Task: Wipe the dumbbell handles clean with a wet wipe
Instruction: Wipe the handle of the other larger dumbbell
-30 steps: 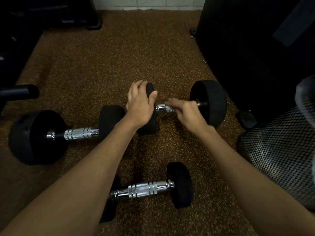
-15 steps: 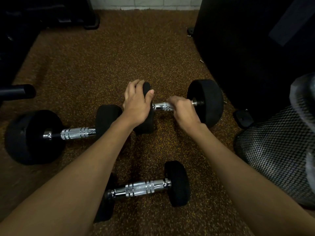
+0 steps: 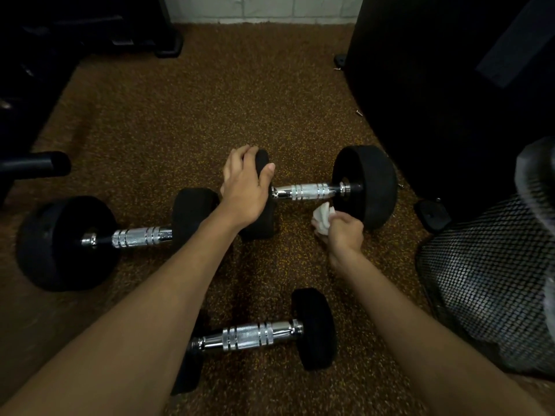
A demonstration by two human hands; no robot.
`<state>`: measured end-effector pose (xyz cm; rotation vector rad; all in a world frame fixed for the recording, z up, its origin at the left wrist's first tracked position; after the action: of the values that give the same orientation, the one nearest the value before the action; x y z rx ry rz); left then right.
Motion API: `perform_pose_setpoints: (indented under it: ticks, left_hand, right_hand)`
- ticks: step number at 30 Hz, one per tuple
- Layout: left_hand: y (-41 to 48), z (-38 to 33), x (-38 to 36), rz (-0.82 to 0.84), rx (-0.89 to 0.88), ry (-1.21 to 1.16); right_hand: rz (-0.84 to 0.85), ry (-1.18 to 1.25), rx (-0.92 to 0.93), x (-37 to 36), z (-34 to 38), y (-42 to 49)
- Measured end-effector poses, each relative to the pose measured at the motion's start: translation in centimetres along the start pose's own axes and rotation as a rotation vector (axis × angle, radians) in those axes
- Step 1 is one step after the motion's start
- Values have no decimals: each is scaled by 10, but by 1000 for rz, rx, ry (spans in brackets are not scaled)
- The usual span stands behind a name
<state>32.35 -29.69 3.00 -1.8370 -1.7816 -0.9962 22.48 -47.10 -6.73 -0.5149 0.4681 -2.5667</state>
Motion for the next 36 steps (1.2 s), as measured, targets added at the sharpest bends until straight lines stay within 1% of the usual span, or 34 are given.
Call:
perform_pose_setpoints:
  ticks: [1, 2, 3, 5, 8, 13, 17, 21, 26, 28, 33, 36]
  left_hand:
    - [0, 0, 0, -6, -2, 3]
    - [-1, 0, 0, -13, -3, 6]
    - [-1, 0, 0, -19, -5, 8]
    - [-2, 1, -1, -22, -7, 9]
    - [-3, 2, -1, -30, -8, 8]
    - [-2, 2, -1, -28, -7, -5]
    - [-2, 3, -2, -33, -11, -12]
    - [-4, 2, -1, -48, -14, -18]
    - [-4, 2, -1, -42, -15, -15]
    - [-3, 2, -1, -41, -12, -20]
    - [-3, 3, -1, -47, -11, -17]
    - [-3, 3, -1, -50, -7, -19]
  right_hand:
    - [59, 160, -173, -13, -4, 0]
    - [104, 286, -291, -26, -3, -2]
    - [115, 384, -373, -36, -1, -4]
    - [122, 525, -483, -52, 3, -8]
    - [214, 638, -572, -72, 7, -16]
    - [329, 705, -640, -72, 4, -19]
    - [403, 633, -640, -54, -1, -22]
    - [381, 621, -619, -54, 1, -19]
    - [293, 757, -739, -72, 10, -16]
    - [289, 697, -733, -69, 11, -13]
    - [334, 461, -658, -53, 25, -9]
    - [378, 412, -649, -49, 33, -10]
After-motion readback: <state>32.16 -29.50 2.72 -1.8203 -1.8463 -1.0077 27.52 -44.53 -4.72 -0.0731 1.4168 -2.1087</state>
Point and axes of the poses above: each hand's wrist, its own y-axis towards the middle knuckle, its own x-axis out of the back of the hand, z = x × y, the point moved 6 cm from there along y, towards the middle knuckle, and after that the axes turned 14 degrees about -z, right-handed, at the moved point
